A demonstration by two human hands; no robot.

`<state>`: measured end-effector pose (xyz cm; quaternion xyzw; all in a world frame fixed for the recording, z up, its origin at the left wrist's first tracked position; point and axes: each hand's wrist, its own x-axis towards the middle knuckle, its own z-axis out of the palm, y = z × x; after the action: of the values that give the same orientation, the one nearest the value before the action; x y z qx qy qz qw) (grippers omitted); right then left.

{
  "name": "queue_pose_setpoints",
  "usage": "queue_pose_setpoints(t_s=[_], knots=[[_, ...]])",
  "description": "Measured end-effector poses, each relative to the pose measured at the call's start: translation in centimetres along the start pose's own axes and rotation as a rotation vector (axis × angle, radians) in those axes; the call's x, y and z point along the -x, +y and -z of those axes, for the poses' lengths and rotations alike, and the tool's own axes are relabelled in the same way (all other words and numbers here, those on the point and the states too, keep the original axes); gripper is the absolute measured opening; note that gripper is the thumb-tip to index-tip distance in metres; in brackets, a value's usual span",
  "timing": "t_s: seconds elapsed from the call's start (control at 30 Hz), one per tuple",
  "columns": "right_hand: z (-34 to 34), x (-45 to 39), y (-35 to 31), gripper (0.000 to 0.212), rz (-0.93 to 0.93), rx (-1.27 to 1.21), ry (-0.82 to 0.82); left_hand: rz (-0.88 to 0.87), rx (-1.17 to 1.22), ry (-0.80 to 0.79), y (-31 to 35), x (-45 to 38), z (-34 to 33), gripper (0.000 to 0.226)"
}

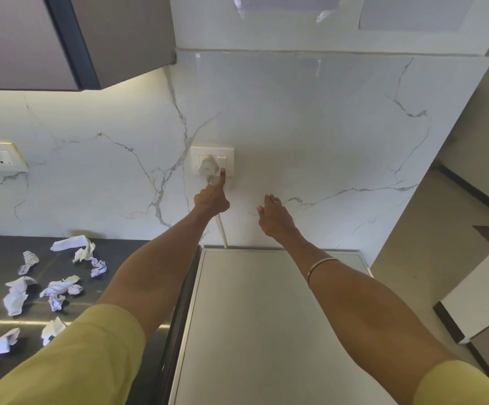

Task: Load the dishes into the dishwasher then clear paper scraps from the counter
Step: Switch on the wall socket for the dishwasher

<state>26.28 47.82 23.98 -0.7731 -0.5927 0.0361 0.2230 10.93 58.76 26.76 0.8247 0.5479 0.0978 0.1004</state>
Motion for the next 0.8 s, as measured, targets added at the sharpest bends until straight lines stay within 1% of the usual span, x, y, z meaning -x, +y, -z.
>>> queue_pose_setpoints(t_s=[0.17, 0.2, 0.3, 0.37, 0.47, 0.7, 0.8], knots=[[0.5, 1.8, -0.8, 0.039, -0.014, -0.002, -0.010, -0.016, 0.000, 0.022, -0.2, 2.6, -1.1, 0.079], [0.7, 2.2, -1.0, 0.039, -0.020, 0.000, -0.012, -0.013, 0.010, 0.022, -0.3, 3.3, -1.5, 0.073], [1.1, 3.5, -1.5, 0.041, -0.034, 0.020, -0.017, -0.030, 0.058, 0.054, -0.6, 5.1, -2.4, 0.043], [1.4, 4.5, -2.0, 0.042, -0.043, 0.023, -0.014, -0.074, 0.073, 0.082, -1.0, 6.2, -2.9, 0.034], [1.6, 6.2, -2.8, 0.042, -0.047, 0.018, -0.007, -0.132, 0.085, 0.103, -1.4, 7.7, -3.1, 0.031], [1.6, 11.3, -5.1, 0.041, -0.051, 0.031, 0.004, -0.206, 0.077, 0.149, -2.2, 12.5, -3.0, 0.027], [1.2, 13.7, -5.7, 0.042, -0.067, 0.052, -0.024, -0.227, 0.038, 0.143, -2.7, 14.9, -3.5, 0.032]])
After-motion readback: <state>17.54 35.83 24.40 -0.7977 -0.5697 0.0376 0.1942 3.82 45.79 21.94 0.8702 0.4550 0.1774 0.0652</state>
